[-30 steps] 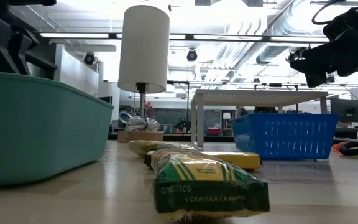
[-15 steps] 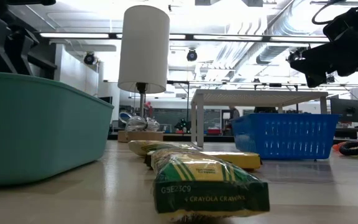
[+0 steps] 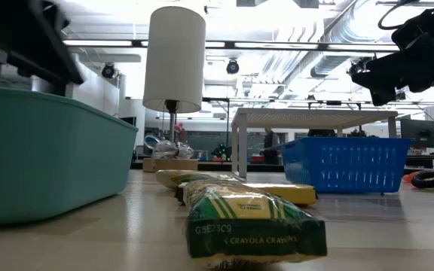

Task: Pick & Place Office Desk Supplies
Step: Put the bottom crayon box into the blue bin

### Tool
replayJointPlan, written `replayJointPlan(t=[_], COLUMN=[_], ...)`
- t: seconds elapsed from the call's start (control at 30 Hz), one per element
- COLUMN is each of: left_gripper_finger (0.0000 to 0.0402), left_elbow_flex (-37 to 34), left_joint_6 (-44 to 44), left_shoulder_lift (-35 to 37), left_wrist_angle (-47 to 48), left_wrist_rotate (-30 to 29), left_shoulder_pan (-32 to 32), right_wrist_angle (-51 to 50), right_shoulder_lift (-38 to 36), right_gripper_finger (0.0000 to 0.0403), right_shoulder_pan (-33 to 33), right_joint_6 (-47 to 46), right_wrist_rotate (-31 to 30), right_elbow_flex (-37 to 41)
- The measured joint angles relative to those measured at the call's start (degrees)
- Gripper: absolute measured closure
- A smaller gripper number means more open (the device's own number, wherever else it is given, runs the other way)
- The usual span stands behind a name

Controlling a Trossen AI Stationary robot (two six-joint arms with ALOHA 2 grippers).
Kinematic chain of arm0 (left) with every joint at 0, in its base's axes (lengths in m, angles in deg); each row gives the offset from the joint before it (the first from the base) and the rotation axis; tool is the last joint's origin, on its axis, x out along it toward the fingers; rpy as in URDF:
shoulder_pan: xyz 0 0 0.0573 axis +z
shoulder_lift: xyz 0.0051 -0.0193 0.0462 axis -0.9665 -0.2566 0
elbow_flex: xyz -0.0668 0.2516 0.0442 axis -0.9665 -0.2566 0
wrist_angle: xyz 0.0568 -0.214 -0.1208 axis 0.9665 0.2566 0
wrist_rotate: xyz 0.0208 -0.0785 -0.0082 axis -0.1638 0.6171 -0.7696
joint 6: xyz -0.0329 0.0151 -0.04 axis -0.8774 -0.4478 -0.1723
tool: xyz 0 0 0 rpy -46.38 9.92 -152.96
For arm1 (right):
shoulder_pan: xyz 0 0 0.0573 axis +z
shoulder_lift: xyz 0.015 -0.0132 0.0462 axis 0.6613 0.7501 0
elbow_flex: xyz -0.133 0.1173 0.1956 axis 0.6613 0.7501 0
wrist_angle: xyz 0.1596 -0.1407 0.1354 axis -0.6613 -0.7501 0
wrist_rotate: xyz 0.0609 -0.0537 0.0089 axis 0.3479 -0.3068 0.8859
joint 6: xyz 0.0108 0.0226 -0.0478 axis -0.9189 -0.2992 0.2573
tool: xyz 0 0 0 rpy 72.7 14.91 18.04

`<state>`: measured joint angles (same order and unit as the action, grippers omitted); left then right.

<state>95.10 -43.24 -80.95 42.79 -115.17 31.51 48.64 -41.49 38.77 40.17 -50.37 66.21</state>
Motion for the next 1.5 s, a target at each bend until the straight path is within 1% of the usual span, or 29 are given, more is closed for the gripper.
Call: replayJointPlan(t=[0.27,0.43,0.5,0.6,0.67,0.83,0.9,1.0,1.17,1.23,1.37,1.5], left_gripper_finger=[0.0281,0.0281,0.0281,0.0281,0.0281,0.0281,0.0281,0.0281,0.0281,0.0281,0.0281,0.0282], left_elbow_flex=[0.02,0.02,0.02,0.02,0.02,0.02,0.02,0.02,0.02,-0.2,-2.07,-5.55], left_joint_6=[12.96,17.04,17.83,19.32,22.06,34.46,40.12,45.98,50.63,51.71,53.87,54.46], left_shoulder_lift=[7.9,10.1,10.41,10.42,10.42,10.42,10.42,10.42,10.42,10.44,12.5,17.06], left_wrist_angle=[0.01,0.6,1.37,2.09,1.51,-3.17,-5.06,-5.99,-5.85,-6.02,-6.16,-7.11], left_wrist_rotate=[-0.02,0.01,1.21,5.2,7.65,14.2,18.13,24.41,35.67,38.96,41.71,42.66], left_shoulder_pan=[6.82,11.95,14.25,17.73,19.77,24.3,26.28,29.86,37.72,40.71,45.42,47.88], right_wrist_angle=[0.0,0.0,0.0,0.0,0.0,0.0,0.0,0.0,0.0,0.0,0.0,0.0], right_shoulder_lift=[-0.01,-0.01,0.01,0.01,0.0,0.0,-0.01,0.0,0.0,-0.01,0.01,0.01], right_gripper_finger=[0.0237,0.0237,0.0237,0.0237,0.0237,0.0237,0.0237,0.0237,0.0237,0.0237,0.0237,0.0237], right_shoulder_pan=[0.01,0.01,0.0,-0.01,0.01,0.01,-0.01,0.0,0.0,0.01,0.0,0.01], right_joint_6=[-0.01,-0.01,-0.01,-0.01,0.0,0.0,-0.01,-0.01,0.0,-0.01,0.0,0.01], right_wrist_rotate=[0.0,0.01,0.0,0.01,0.0,0.01,0.01,0.0,0.0,-0.01,0.0,0.01], right_elbow_flex=[0.01,-0.01,0.0,0.01,0.01,0.01,0.01,0.0,0.0,0.0,-0.01,0.01])
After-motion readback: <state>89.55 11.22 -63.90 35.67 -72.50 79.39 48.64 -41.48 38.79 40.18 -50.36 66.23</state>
